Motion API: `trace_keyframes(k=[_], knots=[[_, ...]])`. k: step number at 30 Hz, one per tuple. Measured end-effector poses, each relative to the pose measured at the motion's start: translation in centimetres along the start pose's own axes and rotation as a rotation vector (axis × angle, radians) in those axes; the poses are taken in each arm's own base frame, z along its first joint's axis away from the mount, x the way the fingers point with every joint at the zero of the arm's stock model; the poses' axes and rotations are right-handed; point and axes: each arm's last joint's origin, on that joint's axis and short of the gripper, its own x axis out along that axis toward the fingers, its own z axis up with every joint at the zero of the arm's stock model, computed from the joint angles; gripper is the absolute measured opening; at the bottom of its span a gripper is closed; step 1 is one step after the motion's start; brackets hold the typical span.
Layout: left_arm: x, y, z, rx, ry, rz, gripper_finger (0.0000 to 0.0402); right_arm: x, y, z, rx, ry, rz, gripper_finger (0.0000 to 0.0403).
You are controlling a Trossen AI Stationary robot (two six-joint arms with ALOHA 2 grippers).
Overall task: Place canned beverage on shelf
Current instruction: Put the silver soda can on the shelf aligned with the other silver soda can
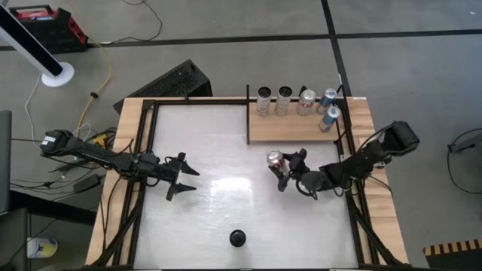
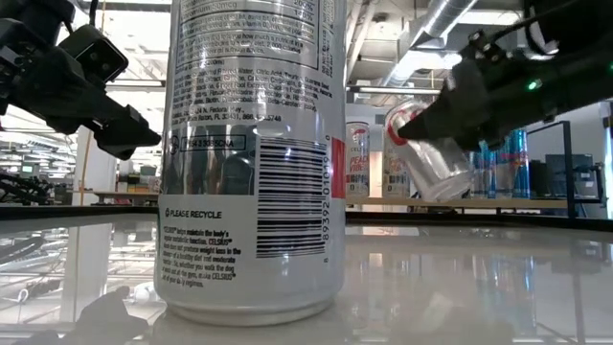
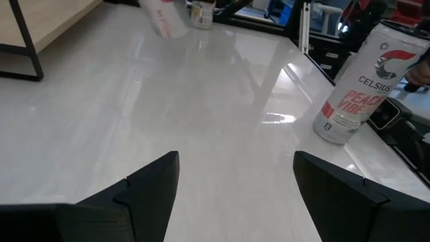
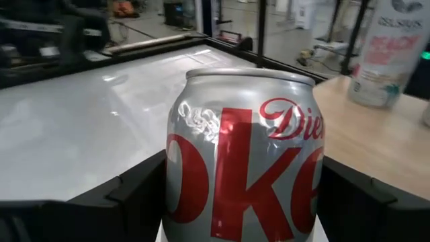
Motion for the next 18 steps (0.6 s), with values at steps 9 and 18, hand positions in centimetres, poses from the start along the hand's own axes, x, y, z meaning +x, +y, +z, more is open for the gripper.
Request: trace_keyframes(k=[9, 18], knots=[[0.0, 0.0, 0.0, 0.003, -0.001, 0.007, 0.0277, 3.3, 0.9, -1.0, 0.087, 0.014, -0.085, 0.0342], [0.0, 0.0, -0.1, 0.004, 0.011, 0.003, 0.0277, 5.3, 4.2, -2.6, 0.069, -0.007, -0.093, 0.0345]])
